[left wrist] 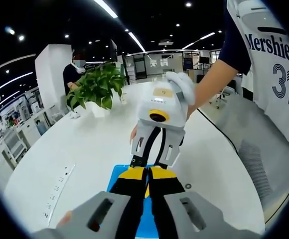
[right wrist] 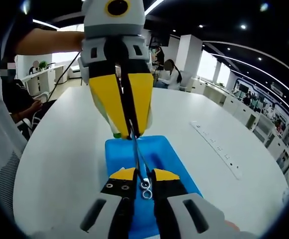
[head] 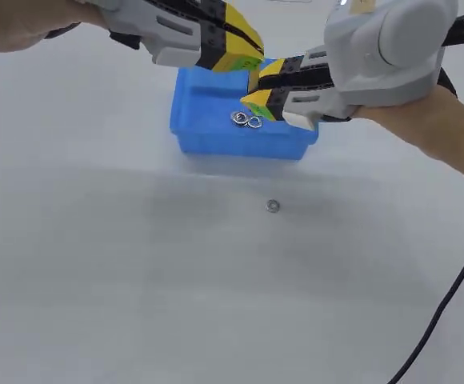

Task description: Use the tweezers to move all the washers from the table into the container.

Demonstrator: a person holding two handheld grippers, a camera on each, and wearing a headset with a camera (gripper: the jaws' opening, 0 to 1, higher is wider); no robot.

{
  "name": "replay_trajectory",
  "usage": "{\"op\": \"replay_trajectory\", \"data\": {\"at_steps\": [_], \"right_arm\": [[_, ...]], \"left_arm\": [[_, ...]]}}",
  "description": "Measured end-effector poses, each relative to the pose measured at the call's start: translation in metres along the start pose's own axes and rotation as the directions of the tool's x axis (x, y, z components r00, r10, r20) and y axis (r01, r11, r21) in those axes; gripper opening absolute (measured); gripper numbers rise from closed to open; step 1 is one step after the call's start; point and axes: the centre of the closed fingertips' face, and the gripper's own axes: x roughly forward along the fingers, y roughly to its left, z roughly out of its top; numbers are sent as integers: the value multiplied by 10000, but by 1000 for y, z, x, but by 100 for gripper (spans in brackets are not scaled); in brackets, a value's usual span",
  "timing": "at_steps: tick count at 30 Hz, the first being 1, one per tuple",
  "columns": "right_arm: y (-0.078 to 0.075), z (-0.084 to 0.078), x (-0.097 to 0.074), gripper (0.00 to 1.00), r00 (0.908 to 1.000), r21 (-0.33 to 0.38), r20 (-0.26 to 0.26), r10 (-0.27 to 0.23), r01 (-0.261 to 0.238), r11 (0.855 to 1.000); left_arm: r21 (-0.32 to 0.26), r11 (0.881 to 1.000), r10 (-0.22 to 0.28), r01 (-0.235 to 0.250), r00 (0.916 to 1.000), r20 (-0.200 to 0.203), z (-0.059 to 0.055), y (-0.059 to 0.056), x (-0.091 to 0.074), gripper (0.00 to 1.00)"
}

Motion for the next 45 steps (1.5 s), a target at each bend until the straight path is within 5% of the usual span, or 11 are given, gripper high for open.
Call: {"op": "replay_trajectory", "data": {"at_steps": [14, 23, 33, 45], "right_arm": [[30, 26, -31, 12, 9994, -407, 353, -65, 80, 9991], [54, 19, -50, 12, 9992, -259, 338, -232, 241, 9994], [81, 0, -63, 12, 9997, 208, 159, -193, 189, 9996], [99, -25, -55, 12, 9999, 853, -106, 112, -103, 9963]], "left_arm": [[387, 9992, -33, 27, 9999, 136, 31, -31, -20, 5], [429, 9982, -431, 424, 9990, 150, 40, -62, -11, 5], [301, 9931, -1133, 1133, 9936, -35, 35, -91, 7, 6], [-381, 9887, -1448, 1450, 9894, 64, 14, -101, 20, 6]]}}
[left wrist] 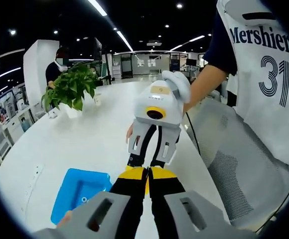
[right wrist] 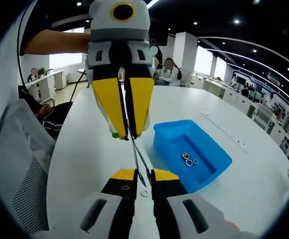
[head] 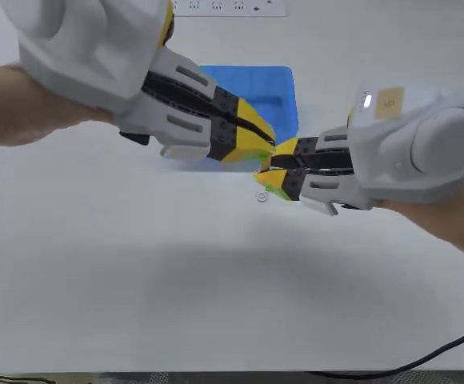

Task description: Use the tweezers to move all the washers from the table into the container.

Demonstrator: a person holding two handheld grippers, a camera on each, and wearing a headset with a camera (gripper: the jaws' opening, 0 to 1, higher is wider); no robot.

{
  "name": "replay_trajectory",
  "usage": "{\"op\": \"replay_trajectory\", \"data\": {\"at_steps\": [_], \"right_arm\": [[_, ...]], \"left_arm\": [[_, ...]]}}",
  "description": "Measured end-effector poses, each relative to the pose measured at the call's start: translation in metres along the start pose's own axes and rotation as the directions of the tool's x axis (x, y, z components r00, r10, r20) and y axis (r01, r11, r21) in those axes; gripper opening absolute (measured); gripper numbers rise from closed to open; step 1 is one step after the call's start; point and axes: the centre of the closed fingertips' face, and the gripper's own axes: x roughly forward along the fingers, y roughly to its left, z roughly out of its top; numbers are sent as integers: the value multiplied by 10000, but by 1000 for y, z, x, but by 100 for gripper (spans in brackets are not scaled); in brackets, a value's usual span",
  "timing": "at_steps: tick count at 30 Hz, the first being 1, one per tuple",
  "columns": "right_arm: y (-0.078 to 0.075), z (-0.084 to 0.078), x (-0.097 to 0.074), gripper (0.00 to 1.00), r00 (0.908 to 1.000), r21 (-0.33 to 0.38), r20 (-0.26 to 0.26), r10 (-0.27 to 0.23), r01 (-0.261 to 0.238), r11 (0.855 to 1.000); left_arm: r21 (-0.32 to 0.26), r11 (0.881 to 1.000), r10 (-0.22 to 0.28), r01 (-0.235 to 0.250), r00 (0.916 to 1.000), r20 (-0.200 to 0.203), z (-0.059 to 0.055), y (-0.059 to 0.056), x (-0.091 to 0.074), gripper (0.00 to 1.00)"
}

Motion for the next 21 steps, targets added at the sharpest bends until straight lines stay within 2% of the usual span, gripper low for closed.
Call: {"op": "replay_trajectory", "data": {"at_steps": [9, 21], "right_arm": [[3, -10, 6, 12, 9999, 286, -120, 114, -111, 9995], [3, -20, 9, 12, 9998, 672, -149, 158, -148, 9976]], "left_arm": [[-405, 9992, -2, 6, 10000, 95, -14, 0, 8, 6], [-674, 9977, -97, 103, 9999, 86, -17, -1, 13, 6]]}}
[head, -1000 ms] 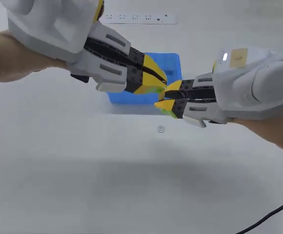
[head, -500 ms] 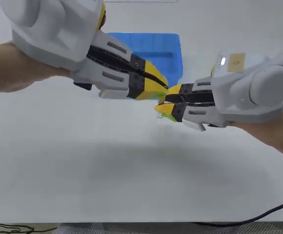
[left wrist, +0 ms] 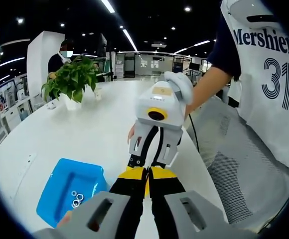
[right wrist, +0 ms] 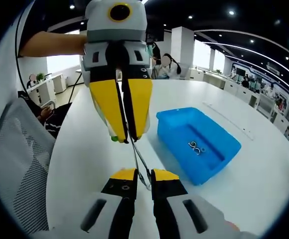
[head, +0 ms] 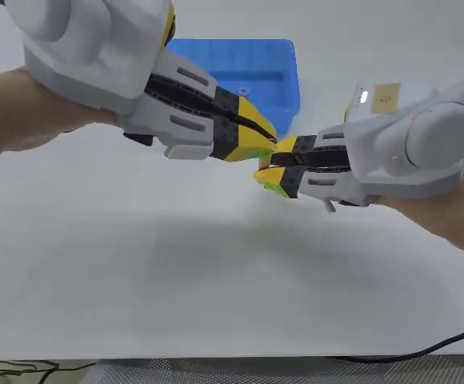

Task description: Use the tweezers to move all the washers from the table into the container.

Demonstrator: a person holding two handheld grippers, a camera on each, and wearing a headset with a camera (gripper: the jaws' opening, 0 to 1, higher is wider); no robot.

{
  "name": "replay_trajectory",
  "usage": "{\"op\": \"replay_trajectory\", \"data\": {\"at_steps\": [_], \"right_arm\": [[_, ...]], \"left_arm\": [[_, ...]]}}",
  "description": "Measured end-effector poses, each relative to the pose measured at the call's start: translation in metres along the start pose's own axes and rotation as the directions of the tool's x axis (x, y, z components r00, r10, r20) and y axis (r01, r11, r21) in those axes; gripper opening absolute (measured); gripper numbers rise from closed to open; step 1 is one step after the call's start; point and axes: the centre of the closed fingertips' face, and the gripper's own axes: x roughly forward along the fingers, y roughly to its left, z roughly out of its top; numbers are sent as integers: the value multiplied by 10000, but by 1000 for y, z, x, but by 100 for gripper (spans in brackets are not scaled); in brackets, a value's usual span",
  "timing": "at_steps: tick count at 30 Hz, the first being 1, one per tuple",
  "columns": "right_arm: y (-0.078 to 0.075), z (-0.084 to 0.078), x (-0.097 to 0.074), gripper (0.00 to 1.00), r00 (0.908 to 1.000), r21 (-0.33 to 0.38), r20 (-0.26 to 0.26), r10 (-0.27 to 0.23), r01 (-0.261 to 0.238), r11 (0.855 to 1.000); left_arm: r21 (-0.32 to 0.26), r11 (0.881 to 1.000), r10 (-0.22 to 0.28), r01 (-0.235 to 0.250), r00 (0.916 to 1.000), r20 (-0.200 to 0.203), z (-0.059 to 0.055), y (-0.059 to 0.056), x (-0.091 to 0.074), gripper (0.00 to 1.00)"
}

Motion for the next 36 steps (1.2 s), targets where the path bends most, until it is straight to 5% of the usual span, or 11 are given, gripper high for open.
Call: {"op": "replay_trajectory", "data": {"at_steps": [36], "right_arm": [[-2, 5, -3, 11, 9999, 156, 61, -92, 91, 9998]], "left_arm": [[-182, 9997, -132, 133, 9999, 59, 7, 2, -2, 6]]}}
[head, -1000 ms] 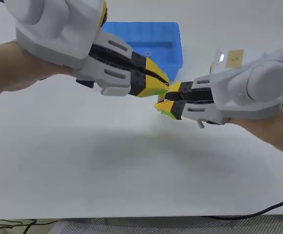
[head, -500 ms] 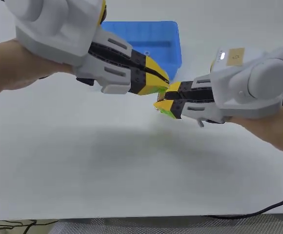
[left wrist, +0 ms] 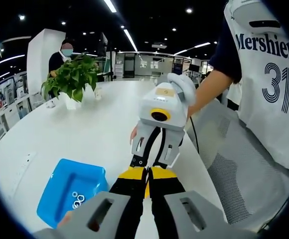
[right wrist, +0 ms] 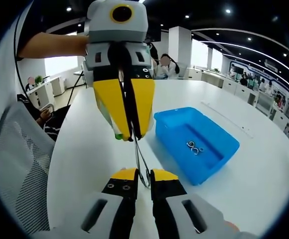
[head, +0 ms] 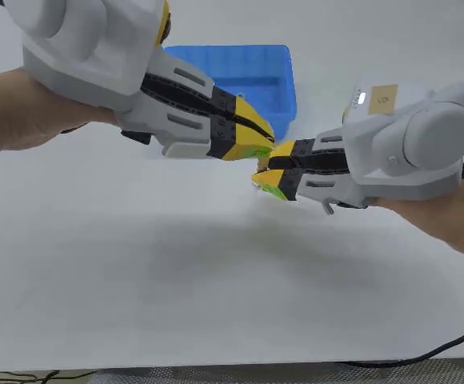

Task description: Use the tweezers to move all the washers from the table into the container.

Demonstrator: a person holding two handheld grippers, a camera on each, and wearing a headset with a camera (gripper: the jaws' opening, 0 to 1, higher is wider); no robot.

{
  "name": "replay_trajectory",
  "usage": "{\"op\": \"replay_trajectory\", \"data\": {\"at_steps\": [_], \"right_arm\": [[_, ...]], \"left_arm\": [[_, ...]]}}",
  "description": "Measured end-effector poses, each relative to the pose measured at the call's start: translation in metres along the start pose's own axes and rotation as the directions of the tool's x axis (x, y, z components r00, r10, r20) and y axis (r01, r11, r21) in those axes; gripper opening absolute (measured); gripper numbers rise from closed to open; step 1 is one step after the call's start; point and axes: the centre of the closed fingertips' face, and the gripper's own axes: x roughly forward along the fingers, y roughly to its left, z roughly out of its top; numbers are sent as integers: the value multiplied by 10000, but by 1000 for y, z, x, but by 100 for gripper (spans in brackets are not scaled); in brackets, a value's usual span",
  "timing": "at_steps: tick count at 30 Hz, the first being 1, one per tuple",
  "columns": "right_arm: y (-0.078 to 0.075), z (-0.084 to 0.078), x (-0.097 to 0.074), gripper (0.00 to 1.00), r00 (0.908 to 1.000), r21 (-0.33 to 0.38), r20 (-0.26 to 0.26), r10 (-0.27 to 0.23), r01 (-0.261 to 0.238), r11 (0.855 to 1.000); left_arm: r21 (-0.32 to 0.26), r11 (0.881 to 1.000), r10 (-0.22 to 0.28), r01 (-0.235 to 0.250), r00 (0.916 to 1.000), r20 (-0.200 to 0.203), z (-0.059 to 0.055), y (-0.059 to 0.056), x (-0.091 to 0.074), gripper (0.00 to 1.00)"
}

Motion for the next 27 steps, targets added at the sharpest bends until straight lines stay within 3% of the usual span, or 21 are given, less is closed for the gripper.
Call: {"op": "replay_trajectory", "data": {"at_steps": [8, 21, 27], "right_arm": [[-2, 25, -6, 11, 9989, -83, 449, -101, 105, 9999], [-26, 65, -15, 11, 9960, -953, 721, -528, 595, 9937], [-37, 75, -13, 10, 9949, -1219, 803, -608, 703, 9901]], "left_arm": [[438, 9985, 323, -323, 9995, 11, 16, 6, -17, 6], [1456, 9868, 746, -714, 9971, -166, 45, 21, -43, 6], [1711, 9820, 847, -799, 9962, -211, 50, 30, -49, 6]]}}
